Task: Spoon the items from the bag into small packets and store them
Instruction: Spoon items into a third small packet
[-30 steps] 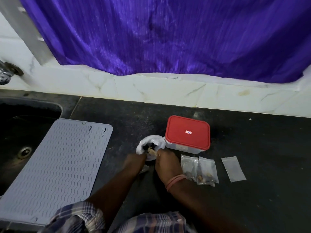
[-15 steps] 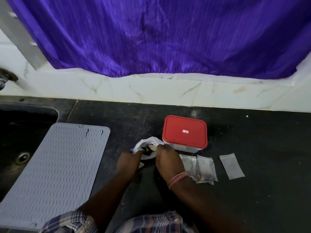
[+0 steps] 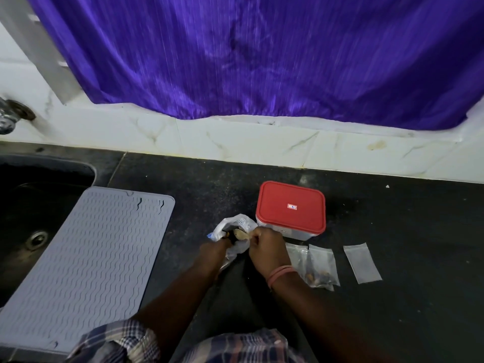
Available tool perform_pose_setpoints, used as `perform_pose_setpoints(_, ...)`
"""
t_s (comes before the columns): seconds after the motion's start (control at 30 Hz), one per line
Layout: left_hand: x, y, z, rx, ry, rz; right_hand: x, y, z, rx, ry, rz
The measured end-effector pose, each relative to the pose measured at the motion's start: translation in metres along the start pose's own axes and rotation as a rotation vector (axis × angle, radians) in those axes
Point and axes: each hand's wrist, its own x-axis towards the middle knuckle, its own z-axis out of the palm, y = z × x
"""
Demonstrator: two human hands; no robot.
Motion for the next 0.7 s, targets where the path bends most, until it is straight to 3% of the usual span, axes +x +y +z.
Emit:
perform_pose_setpoints(0.13, -0.003, 0.002, -0.001, 0.1, 0.022, 0.002, 0.002, 0.004, -0.003, 0.043, -0.014, 0.009)
perform_pose_setpoints(0.33, -0.01, 0.01, -0.003, 0.023, 0.033, 0.0, 0.003, 0.008, 0.006, -0.206, -0.044, -0.159)
perform_pose_setpoints(0.53, -0.013, 0.011, 0.001, 0.005, 0.083, 0.029, 0.003, 0.013, 0.007, 0.119, -0.019, 0.108)
perform_pose_setpoints(0.7, -0.016, 0.013, 0.003, 0.062, 0.097, 0.121, -0.004, 0.006, 0.005, 0.027, -0.076, 0.086)
